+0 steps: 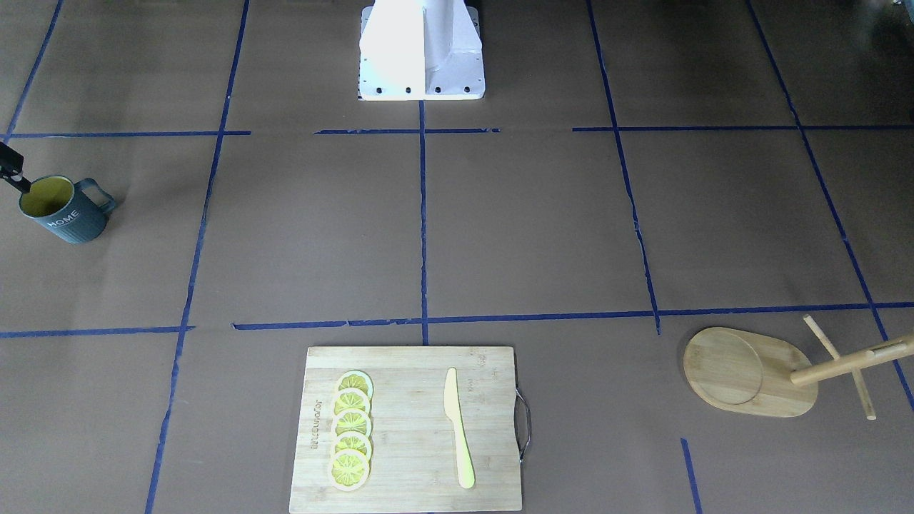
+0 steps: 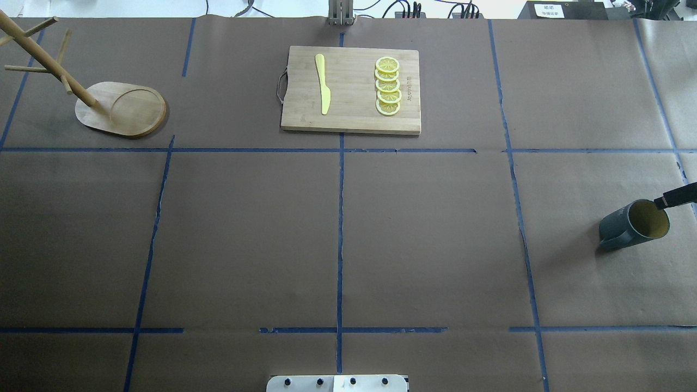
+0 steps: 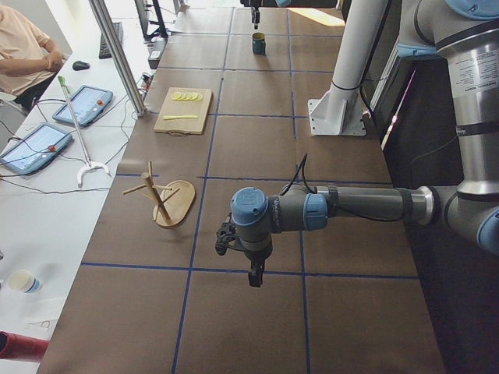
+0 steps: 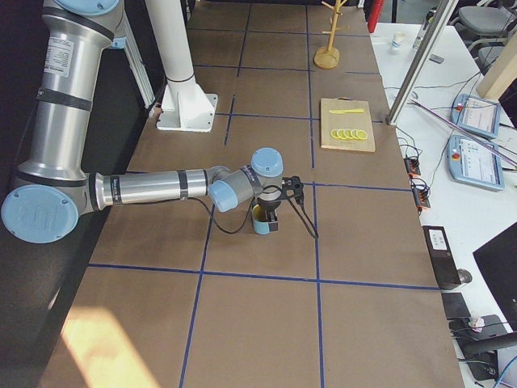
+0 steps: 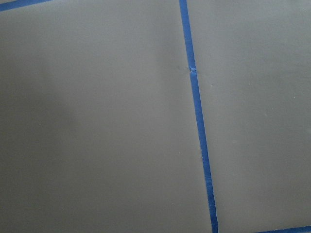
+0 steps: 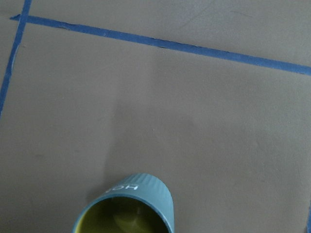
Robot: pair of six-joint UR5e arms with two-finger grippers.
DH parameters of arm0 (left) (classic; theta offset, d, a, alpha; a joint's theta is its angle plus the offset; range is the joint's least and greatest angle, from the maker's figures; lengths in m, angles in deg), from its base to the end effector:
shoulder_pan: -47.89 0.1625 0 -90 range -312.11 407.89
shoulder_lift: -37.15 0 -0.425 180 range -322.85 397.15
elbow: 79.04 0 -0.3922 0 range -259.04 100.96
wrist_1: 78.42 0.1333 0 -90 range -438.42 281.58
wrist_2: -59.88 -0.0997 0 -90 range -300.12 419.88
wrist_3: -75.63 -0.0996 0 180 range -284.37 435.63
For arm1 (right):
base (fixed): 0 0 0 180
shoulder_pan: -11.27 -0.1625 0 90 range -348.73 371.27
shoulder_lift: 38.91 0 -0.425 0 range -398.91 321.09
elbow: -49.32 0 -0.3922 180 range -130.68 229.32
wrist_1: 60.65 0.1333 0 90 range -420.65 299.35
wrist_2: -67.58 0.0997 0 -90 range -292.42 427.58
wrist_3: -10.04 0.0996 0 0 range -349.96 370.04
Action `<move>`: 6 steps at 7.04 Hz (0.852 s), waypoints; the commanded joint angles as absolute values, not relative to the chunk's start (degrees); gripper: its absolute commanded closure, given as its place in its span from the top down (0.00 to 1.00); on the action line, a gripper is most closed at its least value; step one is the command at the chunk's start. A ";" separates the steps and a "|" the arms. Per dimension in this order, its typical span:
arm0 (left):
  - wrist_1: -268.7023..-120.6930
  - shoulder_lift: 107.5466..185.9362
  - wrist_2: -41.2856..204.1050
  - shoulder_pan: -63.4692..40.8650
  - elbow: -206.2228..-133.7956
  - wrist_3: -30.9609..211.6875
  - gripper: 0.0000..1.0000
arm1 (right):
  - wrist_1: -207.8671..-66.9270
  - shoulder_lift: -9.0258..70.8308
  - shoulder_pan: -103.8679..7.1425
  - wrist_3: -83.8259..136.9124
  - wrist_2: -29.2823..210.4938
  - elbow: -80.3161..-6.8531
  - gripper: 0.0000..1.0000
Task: Hang cup on storage rack
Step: 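Lower the right gripper onto the blue mug lying on its side and grasp it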
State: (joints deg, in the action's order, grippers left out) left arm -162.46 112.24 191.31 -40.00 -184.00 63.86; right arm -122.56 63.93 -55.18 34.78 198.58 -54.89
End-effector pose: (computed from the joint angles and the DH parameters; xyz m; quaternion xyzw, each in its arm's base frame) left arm -0.0536 -0.3766 0.6574 -0.0183 0.3561 0.0948 0.9295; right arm -0.1061 -0.4135 0.5839 0.0788 -0.4065 -0.0796 0.9068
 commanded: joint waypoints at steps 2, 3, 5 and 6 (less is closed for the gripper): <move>-162.44 112.21 191.27 -40.00 -183.98 63.86 1.00 | -116.81 64.19 -51.86 35.88 196.45 -50.27 1.00; -162.44 112.21 191.36 -40.00 -184.07 63.86 1.00 | -116.73 64.10 -48.97 37.36 193.73 -48.87 0.98; -162.44 112.21 191.36 -40.00 -184.07 63.86 1.00 | -116.72 64.10 -46.92 38.34 193.27 -48.85 0.52; -162.53 112.12 191.27 -40.00 -184.24 63.86 1.00 | -116.55 64.10 -46.83 38.17 193.53 -48.94 0.10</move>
